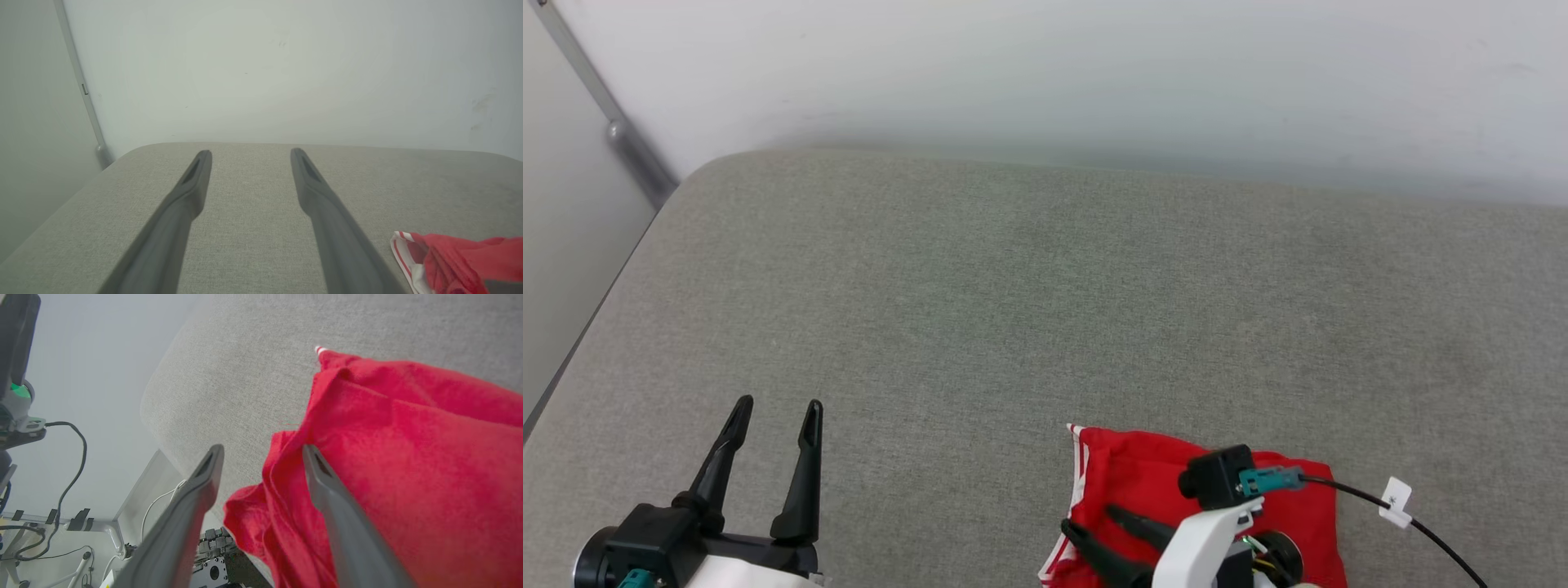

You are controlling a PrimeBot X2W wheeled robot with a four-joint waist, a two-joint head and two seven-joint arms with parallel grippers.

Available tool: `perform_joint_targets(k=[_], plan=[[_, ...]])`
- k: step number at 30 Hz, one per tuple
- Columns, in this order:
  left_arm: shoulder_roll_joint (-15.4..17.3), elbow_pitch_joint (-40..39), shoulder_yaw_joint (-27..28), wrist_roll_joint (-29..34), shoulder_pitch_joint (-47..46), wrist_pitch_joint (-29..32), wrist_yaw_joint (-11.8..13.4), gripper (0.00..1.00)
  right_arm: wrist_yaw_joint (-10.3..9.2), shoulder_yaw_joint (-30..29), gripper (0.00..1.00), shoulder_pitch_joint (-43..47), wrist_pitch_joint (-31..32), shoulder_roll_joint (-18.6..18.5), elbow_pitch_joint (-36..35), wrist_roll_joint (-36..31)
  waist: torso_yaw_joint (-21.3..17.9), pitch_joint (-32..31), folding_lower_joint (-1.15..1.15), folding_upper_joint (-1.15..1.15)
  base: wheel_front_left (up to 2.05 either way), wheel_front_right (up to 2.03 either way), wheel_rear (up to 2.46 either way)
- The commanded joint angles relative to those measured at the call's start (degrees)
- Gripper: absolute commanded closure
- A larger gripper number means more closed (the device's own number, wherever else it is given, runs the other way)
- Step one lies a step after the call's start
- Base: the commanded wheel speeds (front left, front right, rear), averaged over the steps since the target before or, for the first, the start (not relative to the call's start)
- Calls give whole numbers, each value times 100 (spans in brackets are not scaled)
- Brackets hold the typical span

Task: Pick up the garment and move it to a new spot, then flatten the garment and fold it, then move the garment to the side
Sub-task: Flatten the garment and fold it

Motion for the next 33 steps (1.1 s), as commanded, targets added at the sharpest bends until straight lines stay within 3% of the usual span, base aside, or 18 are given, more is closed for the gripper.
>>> perform_joint_targets(k=[1,6,11,17,23,27,33], plan=[[-1,13,33,14,-21,-26,-8,0,0,76,0,-158,-41,5,7,-22,-39,-9,0,0,0,0,0],[-10,13,87,37,11,-26,-8,0,0,19,0,-455,-39,2,-170,-373,-190,-66,0,0,0,0,0],[-32,-15,77,49,18,-26,-8,0,-1,-515,0,-815,-37,-75,-388,-1454,-399,-139,0,0,0,0,0],[-62,31,47,110,-24,-26,-8,0,-1,-1322,0,-1031,-187,-601,-654,-2329,-588,-179,0,0,0,0,0],[-102,26,50,154,-68,-25,-8,0,-1,-2058,0,-741,-944,-1247,-974,-3028,-678,-126,0,0,0,0,0],[-143,6,21,125,-57,-26,-8,0,-1,-2558,0,-390,-1465,-1190,-1221,-3102,-707,-72,0,0,0,0,0],[-260,-130,85,37,73,-26,-8,0,-2,-3169,0,299,-2172,-624,-1695,-3022,-727,-6,0,0,0,0,0]])
